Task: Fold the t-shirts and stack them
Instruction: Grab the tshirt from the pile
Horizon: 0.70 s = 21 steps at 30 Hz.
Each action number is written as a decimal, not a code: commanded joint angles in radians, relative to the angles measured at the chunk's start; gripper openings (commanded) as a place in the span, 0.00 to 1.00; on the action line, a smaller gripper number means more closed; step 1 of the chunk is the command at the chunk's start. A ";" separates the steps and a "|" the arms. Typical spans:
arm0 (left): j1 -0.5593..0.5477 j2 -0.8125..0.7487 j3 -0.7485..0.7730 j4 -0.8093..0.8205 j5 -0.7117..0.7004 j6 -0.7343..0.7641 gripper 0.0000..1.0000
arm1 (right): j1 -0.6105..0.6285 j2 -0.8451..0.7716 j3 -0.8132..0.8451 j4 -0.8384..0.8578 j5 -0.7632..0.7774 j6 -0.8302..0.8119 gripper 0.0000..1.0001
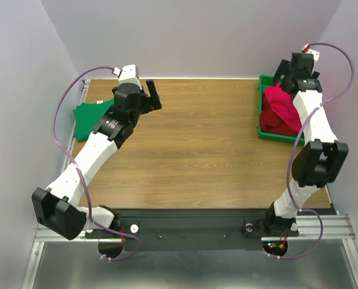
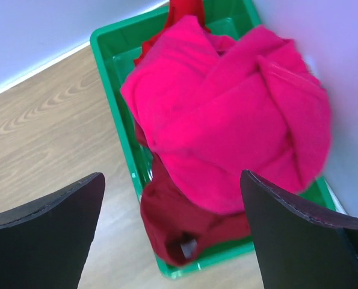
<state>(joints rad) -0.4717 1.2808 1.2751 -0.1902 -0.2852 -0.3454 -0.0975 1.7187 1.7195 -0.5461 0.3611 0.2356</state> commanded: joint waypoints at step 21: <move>0.039 0.005 0.001 -0.009 -0.008 -0.046 0.98 | -0.068 0.337 0.133 -0.002 0.153 0.031 0.84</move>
<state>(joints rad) -0.4366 1.2823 1.2514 -0.2146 -0.2966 -0.3775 -0.1375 2.0274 1.8244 -0.5610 0.4938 0.2413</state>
